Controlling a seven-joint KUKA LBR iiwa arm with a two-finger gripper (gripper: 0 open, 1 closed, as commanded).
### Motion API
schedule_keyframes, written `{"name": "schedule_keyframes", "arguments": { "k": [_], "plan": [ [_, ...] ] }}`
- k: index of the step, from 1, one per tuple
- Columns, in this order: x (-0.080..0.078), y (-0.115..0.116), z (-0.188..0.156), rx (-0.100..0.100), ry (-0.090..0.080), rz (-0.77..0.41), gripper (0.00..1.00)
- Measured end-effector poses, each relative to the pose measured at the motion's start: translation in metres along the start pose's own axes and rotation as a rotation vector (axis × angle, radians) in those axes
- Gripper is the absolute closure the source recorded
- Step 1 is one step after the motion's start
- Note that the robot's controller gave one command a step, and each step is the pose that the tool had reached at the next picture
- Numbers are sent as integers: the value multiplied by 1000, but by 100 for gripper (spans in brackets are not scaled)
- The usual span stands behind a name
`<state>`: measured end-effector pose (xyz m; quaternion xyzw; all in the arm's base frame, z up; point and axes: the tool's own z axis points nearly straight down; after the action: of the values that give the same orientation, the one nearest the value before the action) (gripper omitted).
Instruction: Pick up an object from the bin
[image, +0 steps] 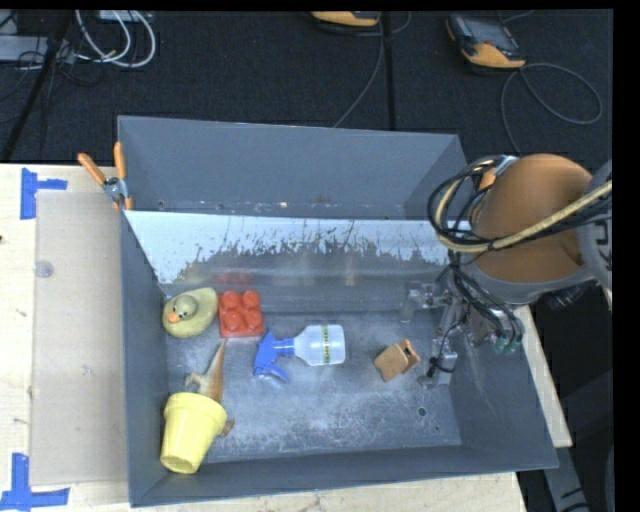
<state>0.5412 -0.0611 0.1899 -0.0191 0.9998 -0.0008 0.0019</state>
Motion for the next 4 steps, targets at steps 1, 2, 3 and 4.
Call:
{"name": "schedule_keyframes", "arguments": {
  "k": [1,2,3,4],
  "plan": [
    [-19,-1,46,-4,7,-132,0],
    [-22,-30,62,-3,5,-40,0],
    [-51,-34,108,-4,3,-212,100],
    [-51,-34,108,-3,3,-212,100]
  ]
}}
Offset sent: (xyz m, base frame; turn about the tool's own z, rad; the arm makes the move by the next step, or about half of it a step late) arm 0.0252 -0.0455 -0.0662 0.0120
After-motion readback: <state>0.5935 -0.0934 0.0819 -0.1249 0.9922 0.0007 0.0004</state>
